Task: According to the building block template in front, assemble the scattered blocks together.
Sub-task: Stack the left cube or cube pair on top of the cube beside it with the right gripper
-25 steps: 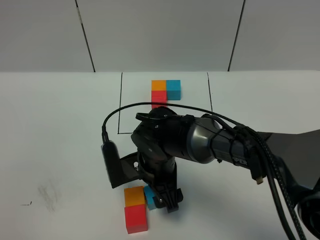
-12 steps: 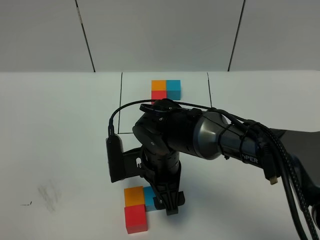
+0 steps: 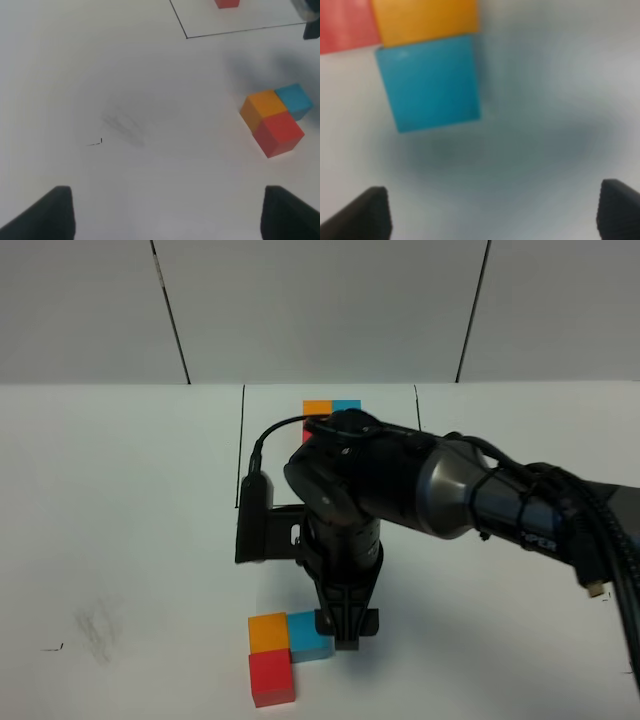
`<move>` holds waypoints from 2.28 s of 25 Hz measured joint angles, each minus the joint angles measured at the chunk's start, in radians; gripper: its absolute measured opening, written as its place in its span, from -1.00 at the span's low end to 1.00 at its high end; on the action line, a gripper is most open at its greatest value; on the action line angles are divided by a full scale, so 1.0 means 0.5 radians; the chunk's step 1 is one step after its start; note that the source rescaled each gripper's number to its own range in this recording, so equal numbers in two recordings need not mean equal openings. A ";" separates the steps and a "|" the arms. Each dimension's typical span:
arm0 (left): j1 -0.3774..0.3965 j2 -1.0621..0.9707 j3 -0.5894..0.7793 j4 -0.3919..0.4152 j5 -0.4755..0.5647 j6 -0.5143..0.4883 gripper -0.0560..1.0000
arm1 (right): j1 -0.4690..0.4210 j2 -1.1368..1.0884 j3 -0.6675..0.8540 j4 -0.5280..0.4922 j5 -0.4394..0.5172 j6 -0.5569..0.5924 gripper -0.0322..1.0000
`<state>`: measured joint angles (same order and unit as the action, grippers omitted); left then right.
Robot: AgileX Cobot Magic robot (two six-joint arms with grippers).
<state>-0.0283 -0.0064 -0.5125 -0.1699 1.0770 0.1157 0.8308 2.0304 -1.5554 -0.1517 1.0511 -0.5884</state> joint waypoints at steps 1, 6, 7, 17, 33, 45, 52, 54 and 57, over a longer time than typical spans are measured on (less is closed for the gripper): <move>0.000 0.000 0.000 0.000 0.000 0.000 0.92 | -0.020 -0.047 0.000 0.000 0.011 0.058 0.53; 0.000 0.000 0.000 0.000 0.000 0.000 0.92 | -0.155 -0.307 0.000 0.029 0.110 0.360 0.53; 0.000 0.000 0.000 0.000 0.000 0.000 0.92 | -0.185 -0.364 0.000 0.042 0.136 0.418 0.53; 0.000 0.000 0.000 0.000 0.000 0.000 0.92 | -0.335 -0.806 0.146 0.388 0.318 0.851 0.53; 0.000 0.000 0.000 0.000 0.000 0.000 0.92 | -0.335 -1.592 0.996 0.757 0.274 1.109 0.53; 0.000 0.000 0.000 0.000 0.000 0.000 0.92 | -0.335 -1.701 1.346 1.335 -0.080 0.902 0.53; 0.000 0.000 0.000 0.000 0.000 -0.002 0.92 | -0.335 -1.701 1.387 1.314 -0.168 0.860 0.53; 0.000 0.000 0.000 0.000 0.000 -0.002 0.92 | -0.335 -1.701 1.389 1.314 -0.173 0.840 0.53; 0.000 0.000 0.000 0.000 0.000 -0.002 0.92 | -0.335 -1.701 1.424 1.314 -0.203 0.814 0.53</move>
<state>-0.0283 -0.0064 -0.5125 -0.1699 1.0770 0.1145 0.6634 1.1800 -0.8435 0.5052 0.9497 -0.1814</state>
